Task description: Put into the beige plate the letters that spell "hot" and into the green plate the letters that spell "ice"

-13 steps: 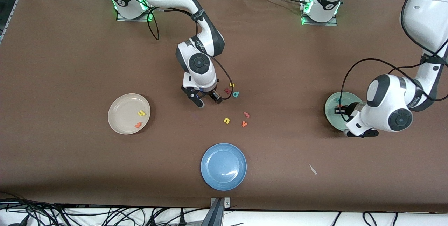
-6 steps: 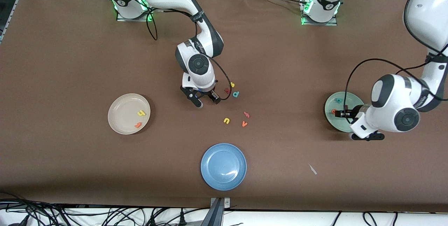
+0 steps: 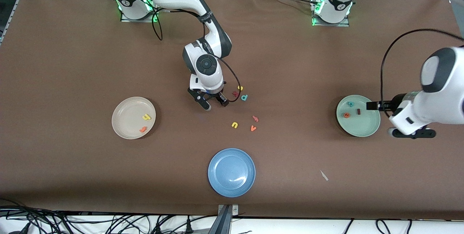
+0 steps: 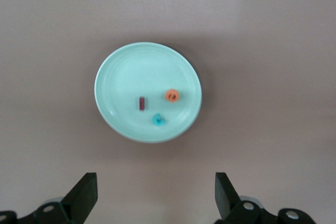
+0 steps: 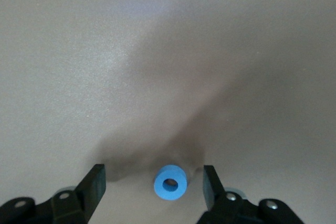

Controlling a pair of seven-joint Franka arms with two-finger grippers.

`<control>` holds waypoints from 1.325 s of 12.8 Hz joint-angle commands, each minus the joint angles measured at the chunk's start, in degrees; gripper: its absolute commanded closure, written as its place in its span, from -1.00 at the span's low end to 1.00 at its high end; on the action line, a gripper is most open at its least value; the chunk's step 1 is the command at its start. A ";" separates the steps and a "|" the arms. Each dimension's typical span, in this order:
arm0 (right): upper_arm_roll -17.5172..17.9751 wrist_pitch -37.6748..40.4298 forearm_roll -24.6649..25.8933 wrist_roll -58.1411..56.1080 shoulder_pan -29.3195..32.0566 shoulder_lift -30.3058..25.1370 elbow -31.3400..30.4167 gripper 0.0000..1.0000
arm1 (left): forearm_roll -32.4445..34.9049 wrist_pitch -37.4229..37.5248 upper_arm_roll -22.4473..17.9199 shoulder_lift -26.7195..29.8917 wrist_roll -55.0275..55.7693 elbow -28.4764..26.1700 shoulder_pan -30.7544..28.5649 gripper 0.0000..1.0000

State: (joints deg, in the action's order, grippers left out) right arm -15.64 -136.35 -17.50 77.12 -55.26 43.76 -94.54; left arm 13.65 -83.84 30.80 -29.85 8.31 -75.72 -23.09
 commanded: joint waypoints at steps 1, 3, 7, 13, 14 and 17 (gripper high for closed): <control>-0.44 -0.94 -0.43 1.72 -1.16 -0.87 -1.26 -0.61 | -1.53 7.71 -0.65 -0.83 -1.37 9.17 2.60 -0.97; -0.44 -0.94 -0.35 1.64 -1.34 -0.95 -1.79 -0.54 | -1.26 9.30 -0.65 -0.83 -1.10 11.20 4.01 -0.97; -0.53 -1.03 -0.17 0.85 -1.34 -1.22 -2.40 -0.25 | -1.09 9.75 -1.36 -0.83 0.31 13.22 5.77 -0.98; -0.53 -0.94 -0.17 -0.12 -1.34 -1.48 -2.49 0.64 | -3.27 9.93 -11.62 1.36 -0.92 14.02 14.11 -0.98; -0.53 -0.94 -0.17 -0.21 -1.34 -1.66 -2.58 0.83 | -4.85 9.84 -13.47 1.54 -0.92 14.02 15.34 -0.98; -2.36 1.59 -0.26 -5.55 -1.16 -3.84 -2.67 0.91 | -11.96 8.53 -22.86 3.82 -1.01 13.85 20.52 -0.98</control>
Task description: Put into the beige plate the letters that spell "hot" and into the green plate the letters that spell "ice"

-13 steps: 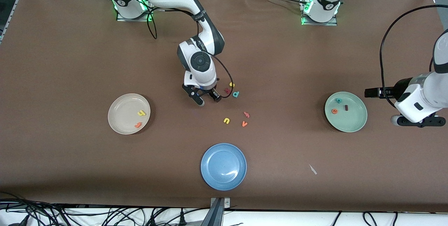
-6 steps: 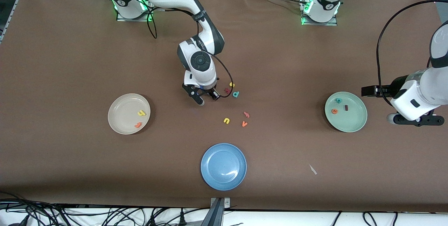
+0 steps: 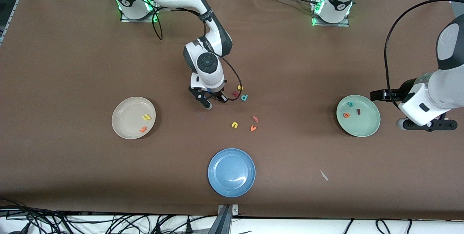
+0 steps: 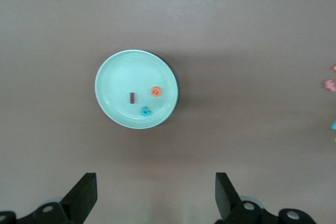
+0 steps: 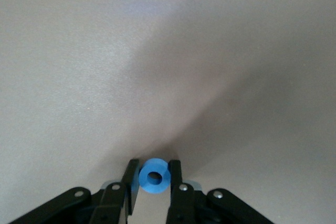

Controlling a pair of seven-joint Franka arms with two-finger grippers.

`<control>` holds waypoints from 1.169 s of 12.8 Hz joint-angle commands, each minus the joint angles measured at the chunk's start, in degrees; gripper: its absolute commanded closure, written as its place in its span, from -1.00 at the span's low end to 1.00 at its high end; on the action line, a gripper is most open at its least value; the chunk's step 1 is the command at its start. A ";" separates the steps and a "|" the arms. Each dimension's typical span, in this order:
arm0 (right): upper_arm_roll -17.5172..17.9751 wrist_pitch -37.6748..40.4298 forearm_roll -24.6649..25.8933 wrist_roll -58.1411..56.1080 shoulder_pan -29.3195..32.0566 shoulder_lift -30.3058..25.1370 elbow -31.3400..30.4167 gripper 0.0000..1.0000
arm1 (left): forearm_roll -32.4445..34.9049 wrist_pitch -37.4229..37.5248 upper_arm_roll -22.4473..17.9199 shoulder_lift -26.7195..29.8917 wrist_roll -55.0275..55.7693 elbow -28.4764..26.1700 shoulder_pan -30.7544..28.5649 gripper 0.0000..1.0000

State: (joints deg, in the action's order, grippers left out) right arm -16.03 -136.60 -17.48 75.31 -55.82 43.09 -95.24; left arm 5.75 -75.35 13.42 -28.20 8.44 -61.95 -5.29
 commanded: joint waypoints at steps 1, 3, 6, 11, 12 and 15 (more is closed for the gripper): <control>-3.90 5.96 -0.45 -6.72 -0.60 -4.41 -1.88 0.91 | -4.51 -1.97 -6.21 3.57 -1.15 -1.23 3.18 -0.98; -8.03 12.65 -0.80 -14.98 -0.34 -7.31 -1.44 0.91 | -4.52 -7.41 -6.22 7.43 -1.15 -7.97 3.18 -0.98; -12.17 20.39 -0.80 -29.47 3.17 -10.56 -1.35 0.91 | -4.60 -12.97 -6.04 11.15 -1.06 -14.42 2.75 -0.98; -23.49 28.14 -2.20 -59.96 6.78 -12.51 -0.83 0.91 | -5.13 -12.89 -5.16 11.06 -0.97 -13.46 1.78 -1.00; -24.73 28.15 -2.73 -64.63 7.57 -12.33 -0.91 0.91 | -5.13 -12.89 -5.16 11.06 -0.97 -13.46 1.78 -1.00; -24.75 28.15 -3.43 -70.90 11.96 -12.24 -0.83 0.75 | -4.78 -12.89 -5.08 11.15 -0.89 -13.37 2.13 -1.00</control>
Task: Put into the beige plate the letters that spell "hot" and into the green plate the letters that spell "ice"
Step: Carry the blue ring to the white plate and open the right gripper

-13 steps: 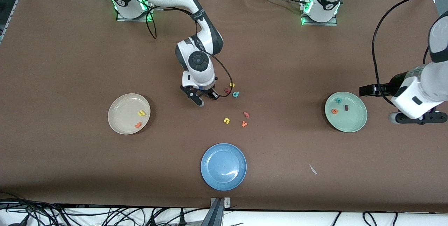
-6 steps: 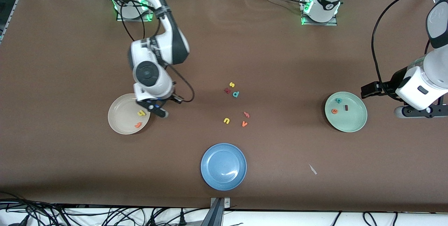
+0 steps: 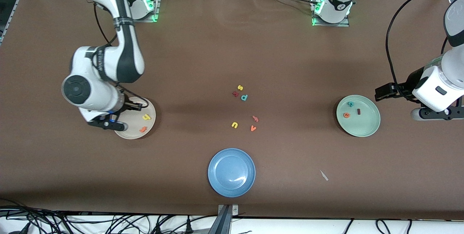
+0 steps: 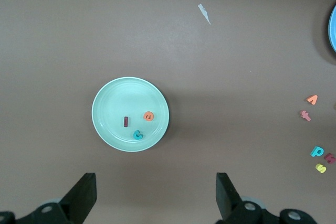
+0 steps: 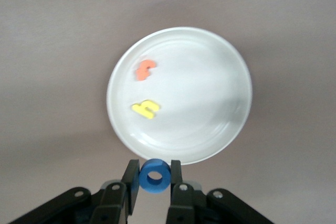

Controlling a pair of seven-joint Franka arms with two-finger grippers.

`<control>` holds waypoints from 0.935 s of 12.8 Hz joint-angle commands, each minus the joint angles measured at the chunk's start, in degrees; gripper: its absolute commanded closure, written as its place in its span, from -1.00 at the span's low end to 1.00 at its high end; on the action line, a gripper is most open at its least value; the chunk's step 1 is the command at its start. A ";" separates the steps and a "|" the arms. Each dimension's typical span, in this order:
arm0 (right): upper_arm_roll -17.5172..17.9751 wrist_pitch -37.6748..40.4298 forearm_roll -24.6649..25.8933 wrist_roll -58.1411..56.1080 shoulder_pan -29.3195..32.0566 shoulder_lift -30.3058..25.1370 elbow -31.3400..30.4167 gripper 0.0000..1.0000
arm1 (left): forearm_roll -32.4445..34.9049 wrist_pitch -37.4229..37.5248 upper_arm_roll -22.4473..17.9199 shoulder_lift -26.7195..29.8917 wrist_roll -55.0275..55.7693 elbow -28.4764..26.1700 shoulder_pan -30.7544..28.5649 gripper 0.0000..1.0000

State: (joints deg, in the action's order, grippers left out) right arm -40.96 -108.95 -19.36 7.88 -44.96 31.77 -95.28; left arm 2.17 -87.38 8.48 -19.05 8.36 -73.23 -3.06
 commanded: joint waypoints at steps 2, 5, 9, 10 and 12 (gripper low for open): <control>0.18 0.49 -3.74 -4.10 3.11 -0.92 -0.69 -0.41 | -0.85 -0.69 0.30 2.35 -0.80 -2.09 0.07 -1.00; 0.27 0.93 -4.37 -5.42 3.91 -0.75 0.80 -0.99 | -0.93 -0.43 0.57 2.79 -0.80 -2.09 0.16 -1.00; 0.35 5.92 -3.84 -2.27 3.74 -0.75 5.97 -0.99 | -0.85 0.10 0.92 3.40 -0.97 -2.44 -0.10 -1.00; 0.27 7.77 -3.58 -1.65 3.74 -0.66 8.08 -0.99 | -0.93 0.01 0.92 3.23 -1.06 -2.79 -0.45 -1.00; 0.09 10.58 -2.18 -0.32 3.56 -0.92 11.68 -0.99 | -0.85 0.01 0.92 2.96 -0.98 -3.05 -0.46 -1.00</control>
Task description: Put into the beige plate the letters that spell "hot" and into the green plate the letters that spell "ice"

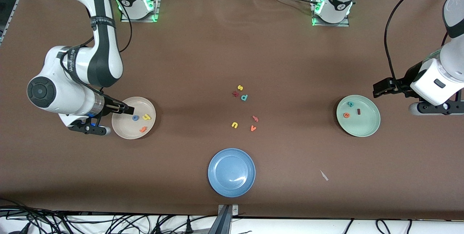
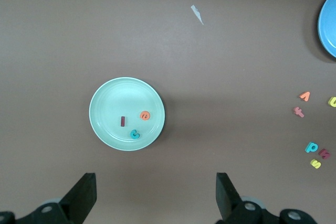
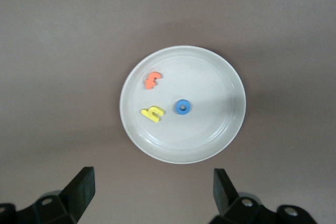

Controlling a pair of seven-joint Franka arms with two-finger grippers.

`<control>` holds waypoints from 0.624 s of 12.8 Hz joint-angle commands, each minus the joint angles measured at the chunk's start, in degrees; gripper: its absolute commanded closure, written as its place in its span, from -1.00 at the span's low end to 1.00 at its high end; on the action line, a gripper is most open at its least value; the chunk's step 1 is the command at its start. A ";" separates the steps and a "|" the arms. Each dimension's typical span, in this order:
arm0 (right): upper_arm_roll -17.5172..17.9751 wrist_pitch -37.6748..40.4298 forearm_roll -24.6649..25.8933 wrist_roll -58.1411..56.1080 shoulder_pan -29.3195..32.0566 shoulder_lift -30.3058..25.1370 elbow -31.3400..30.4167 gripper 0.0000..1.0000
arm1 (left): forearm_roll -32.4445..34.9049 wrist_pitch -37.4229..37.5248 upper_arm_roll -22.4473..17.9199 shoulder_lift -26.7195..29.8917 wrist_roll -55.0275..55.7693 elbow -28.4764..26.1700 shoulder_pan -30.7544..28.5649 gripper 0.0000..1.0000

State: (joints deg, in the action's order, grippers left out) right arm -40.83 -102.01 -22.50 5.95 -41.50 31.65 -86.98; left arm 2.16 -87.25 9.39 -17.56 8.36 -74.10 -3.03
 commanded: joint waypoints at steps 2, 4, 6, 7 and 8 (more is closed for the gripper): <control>-1.18 8.81 2.10 1.35 0.10 -1.06 7.95 -0.99 | -0.85 -0.11 -0.08 1.30 -0.97 -2.28 -0.49 -1.00; -3.46 14.27 2.02 -0.05 0.63 -1.06 12.78 -0.99 | -0.85 -0.29 -0.08 1.21 -0.97 -2.28 -0.58 -1.00; -5.57 16.83 1.58 -3.21 0.98 -1.15 14.73 -0.99 | -0.85 -0.29 -0.08 1.12 -0.97 -2.45 -0.58 -1.00; -4.62 17.10 1.40 -4.62 2.55 -2.45 15.17 -0.99 | -0.85 -0.29 -0.08 1.12 -0.97 -2.37 -0.58 -1.00; 4.18 16.93 1.92 -4.37 10.48 -5.34 15.44 -0.99 | -0.85 -0.29 -0.08 1.12 -0.97 -2.37 -0.58 -1.00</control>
State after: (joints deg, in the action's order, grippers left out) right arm -45.02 -86.60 -21.36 3.09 -39.42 29.62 -72.86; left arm 2.16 -87.25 9.24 -17.57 8.36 -75.18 -3.09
